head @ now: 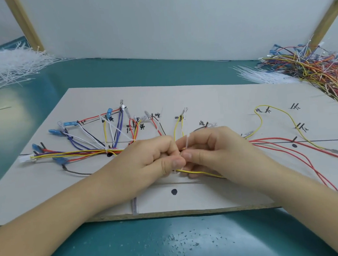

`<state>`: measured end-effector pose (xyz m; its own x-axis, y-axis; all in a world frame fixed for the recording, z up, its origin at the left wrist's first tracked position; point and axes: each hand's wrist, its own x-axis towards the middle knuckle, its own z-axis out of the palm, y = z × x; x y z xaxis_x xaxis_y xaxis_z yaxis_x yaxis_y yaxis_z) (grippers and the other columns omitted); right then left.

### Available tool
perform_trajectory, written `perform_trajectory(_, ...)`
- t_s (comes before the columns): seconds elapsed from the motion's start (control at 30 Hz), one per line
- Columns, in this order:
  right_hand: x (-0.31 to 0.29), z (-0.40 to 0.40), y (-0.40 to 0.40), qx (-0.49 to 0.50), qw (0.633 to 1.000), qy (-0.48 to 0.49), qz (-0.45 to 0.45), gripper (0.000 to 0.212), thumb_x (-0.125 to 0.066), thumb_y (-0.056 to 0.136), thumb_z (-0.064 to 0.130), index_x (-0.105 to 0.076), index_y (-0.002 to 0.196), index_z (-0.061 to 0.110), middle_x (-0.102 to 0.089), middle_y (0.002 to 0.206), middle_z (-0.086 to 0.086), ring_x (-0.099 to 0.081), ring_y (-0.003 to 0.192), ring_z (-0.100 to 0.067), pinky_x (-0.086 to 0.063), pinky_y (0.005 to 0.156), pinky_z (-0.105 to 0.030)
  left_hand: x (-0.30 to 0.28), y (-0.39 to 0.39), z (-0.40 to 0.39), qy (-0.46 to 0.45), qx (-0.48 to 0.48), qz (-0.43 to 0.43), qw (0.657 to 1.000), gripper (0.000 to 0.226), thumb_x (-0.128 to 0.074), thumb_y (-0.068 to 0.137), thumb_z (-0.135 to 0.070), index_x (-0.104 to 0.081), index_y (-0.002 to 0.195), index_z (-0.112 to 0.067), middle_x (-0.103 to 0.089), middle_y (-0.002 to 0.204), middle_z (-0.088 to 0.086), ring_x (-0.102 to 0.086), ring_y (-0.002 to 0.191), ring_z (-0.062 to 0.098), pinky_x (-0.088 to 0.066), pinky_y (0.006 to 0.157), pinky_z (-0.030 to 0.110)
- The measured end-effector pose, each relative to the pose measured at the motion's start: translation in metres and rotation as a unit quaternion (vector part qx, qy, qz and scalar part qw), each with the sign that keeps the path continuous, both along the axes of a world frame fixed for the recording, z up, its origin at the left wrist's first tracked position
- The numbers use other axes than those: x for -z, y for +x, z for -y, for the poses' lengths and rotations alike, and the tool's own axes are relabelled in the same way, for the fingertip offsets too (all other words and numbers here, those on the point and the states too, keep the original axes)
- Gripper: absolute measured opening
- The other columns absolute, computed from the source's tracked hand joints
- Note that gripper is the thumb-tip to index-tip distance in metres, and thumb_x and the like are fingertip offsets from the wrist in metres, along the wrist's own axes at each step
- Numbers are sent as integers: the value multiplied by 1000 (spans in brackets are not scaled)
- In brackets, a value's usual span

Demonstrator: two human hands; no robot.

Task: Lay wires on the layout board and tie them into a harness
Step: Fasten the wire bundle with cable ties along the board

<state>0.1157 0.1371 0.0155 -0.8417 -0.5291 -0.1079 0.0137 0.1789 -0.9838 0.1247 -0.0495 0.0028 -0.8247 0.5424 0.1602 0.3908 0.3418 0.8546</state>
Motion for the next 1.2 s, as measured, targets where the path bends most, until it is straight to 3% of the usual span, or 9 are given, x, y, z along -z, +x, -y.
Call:
perform_trajectory(0.1, 1, 4, 6, -7, 986, 103, -130, 22, -53, 94, 10, -66, 80, 21, -66, 71, -3, -64, 67, -12, -56, 66, -28, 1, -1, -2, 11, -23, 25, 999, 19, -57, 79, -34, -50, 64, -25, -35, 47, -11, -27, 48, 5, -24, 46, 16)
perform_trajectory(0.2, 1, 1, 7, -1, 964, 172, -203, 25, -50, 96, 18, -61, 75, 12, -61, 67, -8, -61, 66, -23, -51, 70, -43, 1, -1, -3, 10, -30, 38, 999, 17, -57, 77, -36, -53, 62, -30, -35, 45, -11, -27, 48, 6, -24, 47, 19)
perform_trajectory(0.4, -1, 2, 11, -7, 932, 238, -273, 31, -50, 96, 19, -53, 66, 10, -52, 63, -6, -53, 61, -18, -42, 65, -32, 0, 1, -3, 9, -33, 39, 999, 15, -60, 72, -49, -56, 70, -35, -36, 44, -12, -27, 48, 6, -23, 47, 21)
perform_trajectory(0.57, -2, 2, 11, -18, 924, 258, -280, 33, -51, 95, 19, -51, 63, 12, -53, 61, -5, -50, 62, -16, -39, 62, -27, 1, 1, -3, 5, -43, 35, 998, 14, -58, 75, -39, -55, 65, -30, -36, 43, -12, -26, 46, 5, -23, 45, 19)
perform_trajectory(0.8, -4, 4, 13, -38, 908, 278, -313, 28, -50, 96, 15, -57, 71, 4, -51, 65, -4, -48, 66, -17, -40, 64, -33, -1, 1, -4, -11, -46, 29, 998, 7, -57, 75, -39, -56, 68, -35, -37, 43, -11, -28, 47, 6, -24, 47, 21)
perform_trajectory(0.93, -3, 6, 18, -44, 865, 324, -380, 24, -43, 90, 18, -55, 69, 12, -38, 63, 8, -37, 58, -17, -31, 54, -28, 0, 2, -3, -11, -51, 25, 998, 17, -57, 75, -35, -53, 61, -27, -39, 44, -11, -30, 46, 4, -26, 46, 14)
perform_trajectory(1.07, -2, 7, 19, -44, 824, 370, -426, 26, -45, 89, 22, -63, 74, 9, -50, 68, -1, -48, 58, -23, -35, 51, -29, 0, 2, -3, -20, -55, 12, 998, 18, -58, 75, -37, -52, 62, -25, -39, 43, -11, -31, 45, 4, -26, 45, 13)
perform_trajectory(1.13, -3, 5, 19, -59, 846, 349, -399, 28, -44, 92, 26, -63, 78, 12, -51, 70, 2, -45, 62, -16, -37, 56, -29, 0, 2, -2, -26, -54, 3, 998, 22, -59, 75, -41, -53, 63, -23, -39, 44, -11, -30, 46, 4, -26, 46, 13)
perform_trajectory(1.2, -6, 0, 16, -53, 906, 283, -311, 23, -47, 93, 32, -64, 81, 23, -57, 72, 5, -49, 68, -12, -40, 58, -22, 0, 2, -3, -32, -55, -3, 998, 21, -58, 76, -42, -54, 65, -25, -38, 44, -11, -30, 47, 4, -25, 46, 13)
